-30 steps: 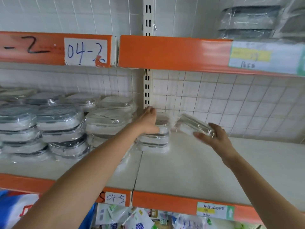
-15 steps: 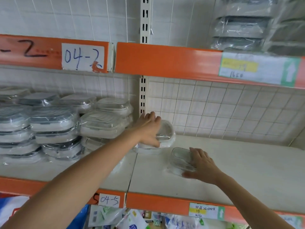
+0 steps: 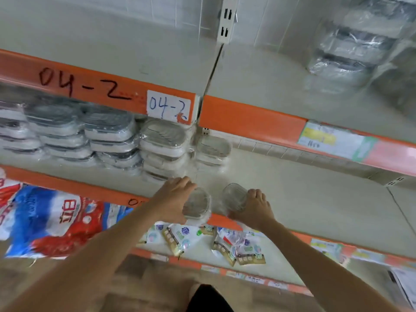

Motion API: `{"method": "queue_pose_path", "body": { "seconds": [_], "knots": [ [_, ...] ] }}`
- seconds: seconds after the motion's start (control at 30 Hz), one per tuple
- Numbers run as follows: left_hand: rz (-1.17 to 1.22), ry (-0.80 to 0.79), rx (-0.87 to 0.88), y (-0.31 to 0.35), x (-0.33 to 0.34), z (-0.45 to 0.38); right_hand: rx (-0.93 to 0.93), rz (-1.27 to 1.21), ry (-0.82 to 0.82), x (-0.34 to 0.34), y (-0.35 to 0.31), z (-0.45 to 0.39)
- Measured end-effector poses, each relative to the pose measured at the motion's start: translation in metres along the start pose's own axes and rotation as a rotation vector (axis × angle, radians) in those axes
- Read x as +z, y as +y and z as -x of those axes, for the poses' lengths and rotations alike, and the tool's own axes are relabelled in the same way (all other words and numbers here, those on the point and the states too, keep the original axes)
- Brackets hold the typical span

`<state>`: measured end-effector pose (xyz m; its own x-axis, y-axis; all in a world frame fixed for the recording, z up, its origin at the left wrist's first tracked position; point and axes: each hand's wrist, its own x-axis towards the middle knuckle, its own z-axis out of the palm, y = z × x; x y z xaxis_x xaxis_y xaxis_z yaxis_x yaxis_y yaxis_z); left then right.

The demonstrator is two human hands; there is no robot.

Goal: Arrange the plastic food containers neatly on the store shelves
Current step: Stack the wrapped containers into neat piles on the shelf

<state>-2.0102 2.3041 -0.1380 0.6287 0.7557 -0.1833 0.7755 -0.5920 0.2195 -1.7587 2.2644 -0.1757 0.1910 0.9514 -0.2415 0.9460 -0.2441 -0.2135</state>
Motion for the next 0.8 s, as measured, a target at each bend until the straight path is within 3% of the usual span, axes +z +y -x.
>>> {"method": "queue_pose_path", "body": {
  "seconds": [0.17,0.47,0.67,0.8],
  "knots": [
    [0.029,-0.067,-0.163,-0.01,-0.018,0.095,-0.106,0.0,-0.07,-0.013,-0.054,0.067],
    [0.183,0.113,-0.499,-0.036,-0.096,0.237,-0.352,-0.134,-0.06,-0.047,-0.168,0.145],
    [0.117,0.451,-0.522,-0.036,-0.167,0.259,-0.553,-0.218,0.29,-0.115,-0.199,0.174],
    [0.163,0.718,-0.389,-0.013,-0.214,0.224,-0.491,-0.229,0.512,-0.185,-0.182,0.166]
  ]
}}
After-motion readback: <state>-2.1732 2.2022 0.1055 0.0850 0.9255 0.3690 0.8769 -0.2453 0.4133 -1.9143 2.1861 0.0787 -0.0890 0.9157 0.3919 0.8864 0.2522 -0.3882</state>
